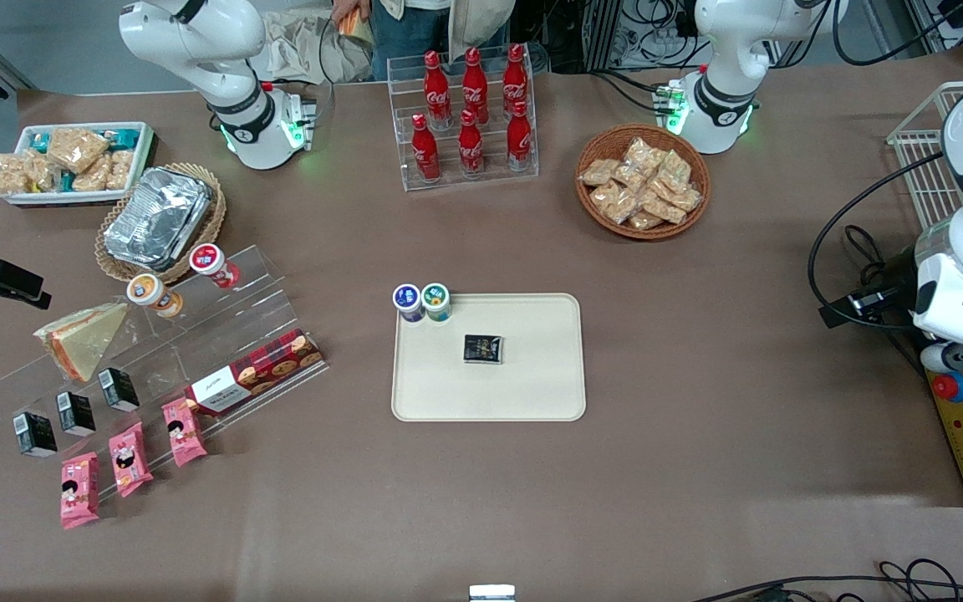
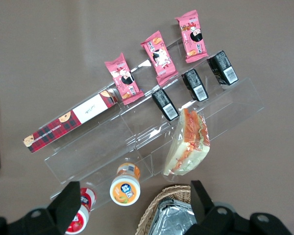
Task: Place sandwich on tray
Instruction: 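Move the right gripper down over the wrapped sandwich in the acrylic rack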
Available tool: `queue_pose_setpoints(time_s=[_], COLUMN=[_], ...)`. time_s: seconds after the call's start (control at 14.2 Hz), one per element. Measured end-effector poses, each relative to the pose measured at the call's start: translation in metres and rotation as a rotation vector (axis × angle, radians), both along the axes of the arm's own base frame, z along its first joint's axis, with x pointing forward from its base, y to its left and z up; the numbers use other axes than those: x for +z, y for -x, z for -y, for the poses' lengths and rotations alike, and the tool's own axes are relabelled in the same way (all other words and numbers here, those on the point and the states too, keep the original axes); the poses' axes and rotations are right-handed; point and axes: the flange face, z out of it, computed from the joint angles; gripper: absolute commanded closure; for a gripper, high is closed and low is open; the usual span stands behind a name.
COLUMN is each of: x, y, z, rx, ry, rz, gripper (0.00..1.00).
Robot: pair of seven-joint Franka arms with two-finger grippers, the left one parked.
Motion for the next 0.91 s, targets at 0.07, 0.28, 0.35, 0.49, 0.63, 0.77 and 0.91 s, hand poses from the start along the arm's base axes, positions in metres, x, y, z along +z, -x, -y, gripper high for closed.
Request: queue_pose_setpoints(time_s=[0.07,0.28,0.35,0.49,0.63,0.77,0.91], x=[0.000,0.000,0.000,0.001,0.003,0.005,0.003], y=[0.000,0.000,0.000,-0.001,-0.003,-0.003,0.000], z=[0.000,0.000,0.000,0.000,0.003,0.012,0.029], rx=[0.000,0.000,0.000,-0.004,-0.048,-0.118,-0.161], ry=[0.000,0.000,0.000,0.001,0.006,0.007,0.008], rz=[0.000,0.000,0.001,0.008,0.035,0.049,0.050], gripper=[0.01,0.01,0.01,0.01,0.01,0.01,0.01])
